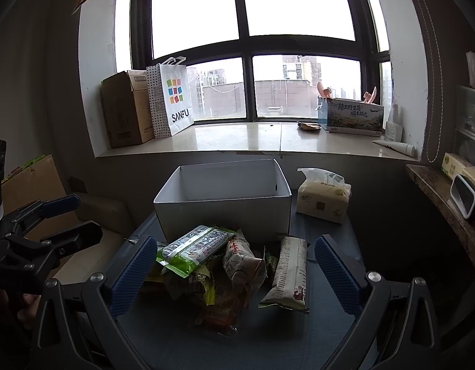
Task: Organize snacks
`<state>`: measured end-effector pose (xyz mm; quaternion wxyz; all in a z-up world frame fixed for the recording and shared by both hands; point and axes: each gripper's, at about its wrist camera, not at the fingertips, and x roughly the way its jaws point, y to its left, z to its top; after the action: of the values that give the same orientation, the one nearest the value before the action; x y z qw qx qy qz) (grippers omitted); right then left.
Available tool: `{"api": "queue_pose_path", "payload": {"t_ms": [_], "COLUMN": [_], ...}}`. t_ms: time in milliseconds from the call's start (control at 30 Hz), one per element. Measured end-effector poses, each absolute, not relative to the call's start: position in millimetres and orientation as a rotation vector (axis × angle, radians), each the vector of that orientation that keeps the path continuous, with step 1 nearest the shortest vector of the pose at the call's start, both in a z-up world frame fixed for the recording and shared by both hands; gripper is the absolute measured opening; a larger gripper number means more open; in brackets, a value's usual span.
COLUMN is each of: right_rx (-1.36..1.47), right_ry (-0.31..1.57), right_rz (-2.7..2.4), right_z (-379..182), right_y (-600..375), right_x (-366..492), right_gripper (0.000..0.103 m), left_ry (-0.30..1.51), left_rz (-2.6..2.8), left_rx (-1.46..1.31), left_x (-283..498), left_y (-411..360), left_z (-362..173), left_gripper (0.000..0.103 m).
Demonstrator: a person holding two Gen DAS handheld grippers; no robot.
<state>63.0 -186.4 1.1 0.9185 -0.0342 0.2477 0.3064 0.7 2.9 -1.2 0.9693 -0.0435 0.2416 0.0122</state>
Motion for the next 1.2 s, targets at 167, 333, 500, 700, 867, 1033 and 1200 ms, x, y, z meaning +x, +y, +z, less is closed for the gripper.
{"api": "queue_pose_path", "payload": {"t_ms": [167, 333, 500, 700, 867, 1033, 1200], "right_rx": [-0.068, -0.069, -0.074, -0.075, -0.078, -0.081, -0.082], "right_ry": [0.51, 0.51, 0.512, 0.515, 0.518, 0.518, 0.518], "right_rz": [0.627, 0.628, 0.629, 0.63, 0.63, 0.631, 0.632], "right_z": [0.7, 0.8, 0.2, -0.2, -1.0, -1.2, -1.0], "right_y": [-187.2, -187.0, -186.5, -185.5, -184.9, -184.9, -184.2], "right_x": [63.2, 63.1, 62.5, 62.3, 62.5, 61.7, 61.8], "right_gripper": [0.103, 0.103, 0.103, 0.103, 0.103, 0.103, 0.103], "left_ry": [0.491, 0.493, 0.493, 0.496, 0.498, 0.503, 0.502], "left_rz": [0.024, 0.024, 0.024, 0.025, 0.024, 0.017, 0.013], "left_rx": [-0.087, -0.087, -0.088, -0.09, -0.093, -0.1, -0.101], "left_x": [1.2, 1.3, 1.4, 1.1, 1.3, 1.9, 2.3], "left_y": [2.8, 2.5, 2.8, 3.6, 3.9, 4.9, 4.9], "left_z": [-2.8, -3.2, -3.7, -5.0, -5.6, -7.1, -7.3], "left_gripper": [0.103, 0.103, 0.103, 0.103, 0.103, 0.103, 0.103]}}
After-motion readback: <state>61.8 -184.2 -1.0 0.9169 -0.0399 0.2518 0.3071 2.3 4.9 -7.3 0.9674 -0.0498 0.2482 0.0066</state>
